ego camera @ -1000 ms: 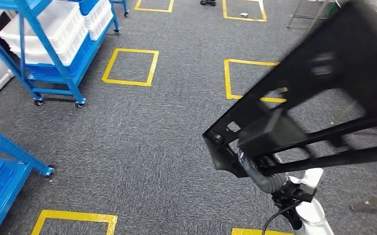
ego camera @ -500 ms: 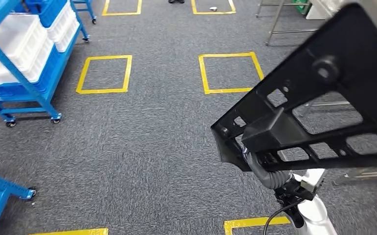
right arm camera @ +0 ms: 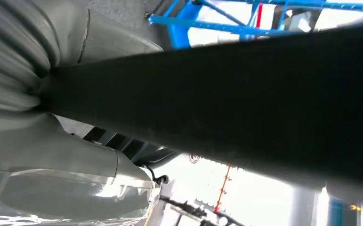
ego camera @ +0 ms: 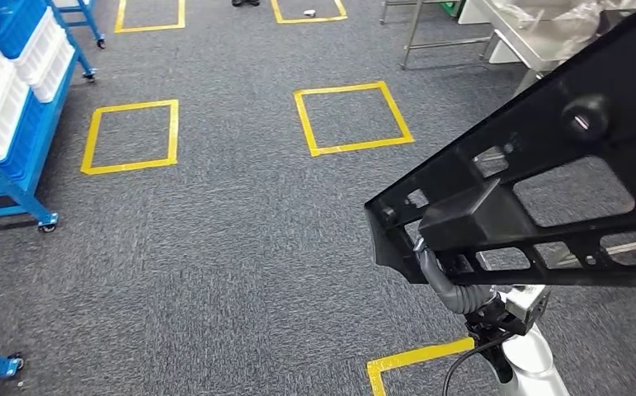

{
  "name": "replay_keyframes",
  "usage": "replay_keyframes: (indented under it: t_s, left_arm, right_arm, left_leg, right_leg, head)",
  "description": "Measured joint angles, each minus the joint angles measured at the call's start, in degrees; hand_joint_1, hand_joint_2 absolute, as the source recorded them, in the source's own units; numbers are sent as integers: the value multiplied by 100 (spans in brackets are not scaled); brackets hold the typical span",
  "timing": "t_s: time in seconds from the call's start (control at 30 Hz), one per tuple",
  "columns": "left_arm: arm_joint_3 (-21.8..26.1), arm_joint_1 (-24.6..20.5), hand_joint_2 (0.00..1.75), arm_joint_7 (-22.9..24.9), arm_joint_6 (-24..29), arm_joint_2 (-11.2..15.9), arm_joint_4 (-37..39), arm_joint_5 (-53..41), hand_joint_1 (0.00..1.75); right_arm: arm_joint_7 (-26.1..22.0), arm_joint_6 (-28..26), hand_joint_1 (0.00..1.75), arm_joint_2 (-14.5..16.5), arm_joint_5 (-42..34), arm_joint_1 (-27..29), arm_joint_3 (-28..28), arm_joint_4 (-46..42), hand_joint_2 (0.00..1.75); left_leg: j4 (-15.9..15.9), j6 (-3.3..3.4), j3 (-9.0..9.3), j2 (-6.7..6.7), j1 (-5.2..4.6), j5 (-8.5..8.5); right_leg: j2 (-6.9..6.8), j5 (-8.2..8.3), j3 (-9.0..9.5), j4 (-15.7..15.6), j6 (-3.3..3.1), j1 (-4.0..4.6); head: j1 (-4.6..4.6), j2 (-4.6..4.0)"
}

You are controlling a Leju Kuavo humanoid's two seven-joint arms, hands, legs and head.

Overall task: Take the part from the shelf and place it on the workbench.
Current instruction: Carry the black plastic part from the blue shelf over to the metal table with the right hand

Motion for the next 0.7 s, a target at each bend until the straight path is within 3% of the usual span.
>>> replay_keyframes:
  t_s: [0.03, 0.07, 0.17, 0.23, 0.3, 0.37, 0.4, 0.43, 0.5, 0.53, 0.57, 0.63, 0.7]
  left_arm:
    - [1, 6, 175, -1, -1, 1, 0, -1, 0]
    - [1, 5, 175, -1, -3, 2, 0, -2, 0]
    - [1, -7, 175, -8, -9, -1, 0, -5, 0]
    - [0, -8, 175, -9, -10, -4, 0, -13, 0]
    - [-1, -15, 175, -3, -10, -5, 0, -18, 0]
    - [1, -24, 175, 1, -10, -4, 0, -17, 0]
    - [1, -25, 175, 1, -11, -3, 0, -16, 0]
    - [1, -21, 175, 0, -13, -2, 0, -15, 0]
    - [1, -5, 175, 0, -17, 1, 0, -13, 0]
    - [2, 4, 175, 0, -19, 4, 0, -12, 0]
    - [2, 11, 175, 0, -19, 8, 0, -12, 0]
    - [3, 15, 175, 0, -20, 15, 0, -15, 0]
    - [2, 11, 175, 1, -24, 17, 0, -24, 0]
  right_arm:
    - [68, -28, 175, 2, 121, 16, -3, 6, 175]
    - [121, -81, 175, 2, 268, 33, -1, 14, 175]
    - [83, -370, 175, 4, 624, 54, 5, 31, 175]
    - [-44, -435, 175, 5, 539, 64, -3, 9, 175]
    - [-100, -345, 175, 2, 362, 92, -26, -43, 175]
    - [-16, -376, 175, -3, 490, 112, -46, -96, 175]
    - [40, -457, 175, -5, 672, 121, -51, -109, 175]
    - [76, -552, 175, -5, 845, 127, -51, -110, 175]
    - [98, -667, 175, -4, 1053, 151, -48, -102, 175]
    - [98, -687, 175, -4, 1088, 161, -46, -100, 175]
    - [98, -694, 175, -4, 1108, 169, -44, -99, 175]
    - [87, -683, 175, -4, 1097, 178, -42, -99, 175]
    - [14, -569, 175, -4, 911, 181, -40, -99, 175]
  left_leg:
    - [1, 0, 4, 61, -6, -10]
    - [1, -3, 11, 117, -9, -20]
    - [6, -47, 55, 253, -33, -65]
    - [9, -98, 74, 336, -57, -97]
    - [5, -158, 95, 413, -60, -129]
    - [184, -212, 50, 283, -44, -265]
    - [449, -231, -62, 161, -34, -416]
    - [822, -240, -232, 47, -23, -598]
    - [1549, -253, -607, -45, -16, -860]
    - [1680, -255, -696, -58, -16, -835]
    - [1569, -250, -677, -68, -15, -690]
    - [841, -229, -395, -206, -4, -248]
    - [244, -204, -150, -410, 10, -26]
  right_leg:
    - [-16, 23, -55, 94, 4, -7]
    - [-37, 145, 1, -32, 3, -11]
    - [-297, 622, 565, -1135, -55, 36]
    - [-395, 670, 717, -1465, -117, 95]
    - [-274, 679, 716, -1494, -182, 95]
    - [-160, 700, 751, -1541, -254, 60]
    - [-109, 708, 770, -1559, -287, 41]
    - [-56, 705, 776, -1560, -306, 46]
    - [71, 699, 780, -1550, -325, 54]
    - [144, 695, 784, -1542, -326, 56]
    - [219, 690, 790, -1530, -320, 56]
    - [359, 666, 791, -1489, -293, 48]
    - [468, 644, 756, -1433, -241, 46]
  head:
    - [0, 0]
    - [0, 0]
    - [-1, 0]
    - [-1, 0]
    - [-1, 0]
    - [-1, 0]
    - [-1, 0]
    - [-1, 0]
    - [-2, 0]
    - [-2, 0]
    - [-2, 0]
    - [-2, 0]
    - [-1, 0]
